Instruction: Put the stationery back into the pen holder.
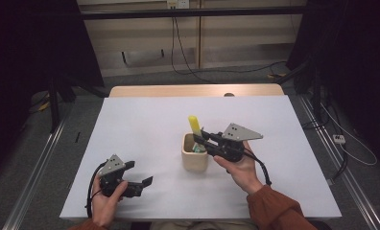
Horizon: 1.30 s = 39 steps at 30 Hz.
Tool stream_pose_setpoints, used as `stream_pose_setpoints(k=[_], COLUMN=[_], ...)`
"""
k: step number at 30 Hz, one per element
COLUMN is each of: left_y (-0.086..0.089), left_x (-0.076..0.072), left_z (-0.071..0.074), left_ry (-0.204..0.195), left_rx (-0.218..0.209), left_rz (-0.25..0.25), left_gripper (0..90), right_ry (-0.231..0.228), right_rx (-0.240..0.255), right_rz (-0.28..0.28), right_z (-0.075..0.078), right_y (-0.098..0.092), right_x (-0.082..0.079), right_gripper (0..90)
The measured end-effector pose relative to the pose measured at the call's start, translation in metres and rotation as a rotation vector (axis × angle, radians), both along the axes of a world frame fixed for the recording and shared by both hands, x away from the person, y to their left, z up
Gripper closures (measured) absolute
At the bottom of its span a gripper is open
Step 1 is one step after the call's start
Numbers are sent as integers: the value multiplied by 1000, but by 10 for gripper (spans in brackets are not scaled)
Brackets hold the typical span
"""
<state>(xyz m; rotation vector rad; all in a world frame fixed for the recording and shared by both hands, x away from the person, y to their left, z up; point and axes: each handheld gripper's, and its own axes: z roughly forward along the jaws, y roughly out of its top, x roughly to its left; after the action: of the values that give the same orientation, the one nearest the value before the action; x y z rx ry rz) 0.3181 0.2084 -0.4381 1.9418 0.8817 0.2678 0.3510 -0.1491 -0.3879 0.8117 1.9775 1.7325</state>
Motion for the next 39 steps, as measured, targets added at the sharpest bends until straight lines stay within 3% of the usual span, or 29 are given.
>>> stream_pose_setpoints(k=[10, 26, 39], left_y=[0, 1, 1], left_x=[0, 0, -1], left_z=[0, 0, 1], left_ry=[4, -2, 0], left_rx=[-3, 3, -11], left_rz=[3, -3, -4], left_gripper=[59, 60, 60], right_ry=[37, 55, 40], right_rx=[5, -26, 13], right_rz=[-3, -9, -55], right_z=[-8, -22, -12], right_y=[-1, -4, -8], right_x=[2, -3, -3], right_gripper=[775, 770, 284])
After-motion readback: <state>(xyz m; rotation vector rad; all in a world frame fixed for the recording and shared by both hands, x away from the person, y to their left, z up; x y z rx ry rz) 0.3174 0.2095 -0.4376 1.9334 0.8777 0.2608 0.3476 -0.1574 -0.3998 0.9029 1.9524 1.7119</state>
